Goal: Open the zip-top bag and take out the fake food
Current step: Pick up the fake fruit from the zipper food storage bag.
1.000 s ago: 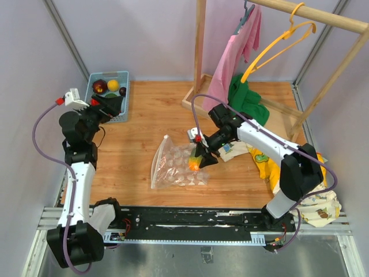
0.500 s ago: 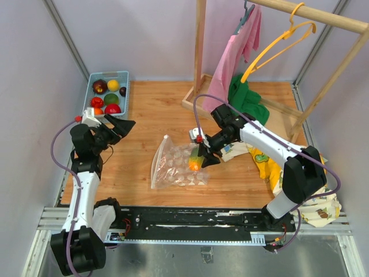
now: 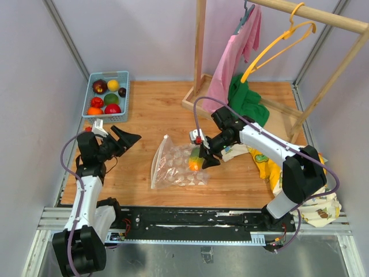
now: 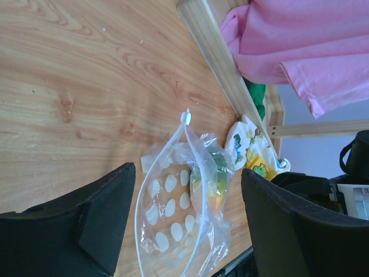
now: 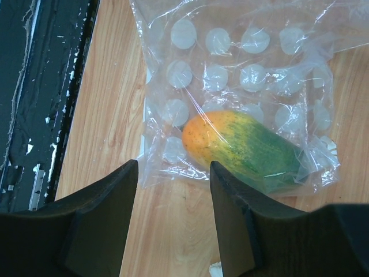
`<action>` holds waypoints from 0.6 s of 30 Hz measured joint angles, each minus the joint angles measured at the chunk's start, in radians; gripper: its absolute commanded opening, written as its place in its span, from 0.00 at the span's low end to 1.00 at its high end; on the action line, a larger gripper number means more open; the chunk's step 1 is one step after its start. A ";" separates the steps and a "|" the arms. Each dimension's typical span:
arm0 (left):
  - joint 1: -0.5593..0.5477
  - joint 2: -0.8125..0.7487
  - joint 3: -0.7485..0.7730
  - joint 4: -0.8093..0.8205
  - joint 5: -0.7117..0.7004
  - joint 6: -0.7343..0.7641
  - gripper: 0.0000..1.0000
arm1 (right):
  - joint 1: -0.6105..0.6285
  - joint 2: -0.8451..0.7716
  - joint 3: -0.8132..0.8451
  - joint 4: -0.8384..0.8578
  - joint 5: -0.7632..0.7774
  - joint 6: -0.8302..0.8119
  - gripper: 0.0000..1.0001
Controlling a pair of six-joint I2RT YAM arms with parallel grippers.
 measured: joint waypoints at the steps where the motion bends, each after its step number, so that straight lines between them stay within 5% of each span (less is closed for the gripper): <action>1: -0.003 0.005 -0.002 -0.003 0.003 0.000 0.75 | 0.000 0.000 -0.001 0.003 0.002 0.006 0.54; 4: -0.015 0.030 -0.003 -0.005 0.005 0.001 0.71 | 0.000 0.000 -0.002 0.018 0.013 0.019 0.54; 12: -0.089 0.095 -0.011 -0.017 0.001 0.014 0.35 | 0.000 0.003 -0.013 0.074 0.064 0.073 0.55; 18: -0.146 0.148 -0.017 -0.017 -0.008 0.027 0.32 | -0.001 0.009 -0.045 0.121 0.117 0.126 0.55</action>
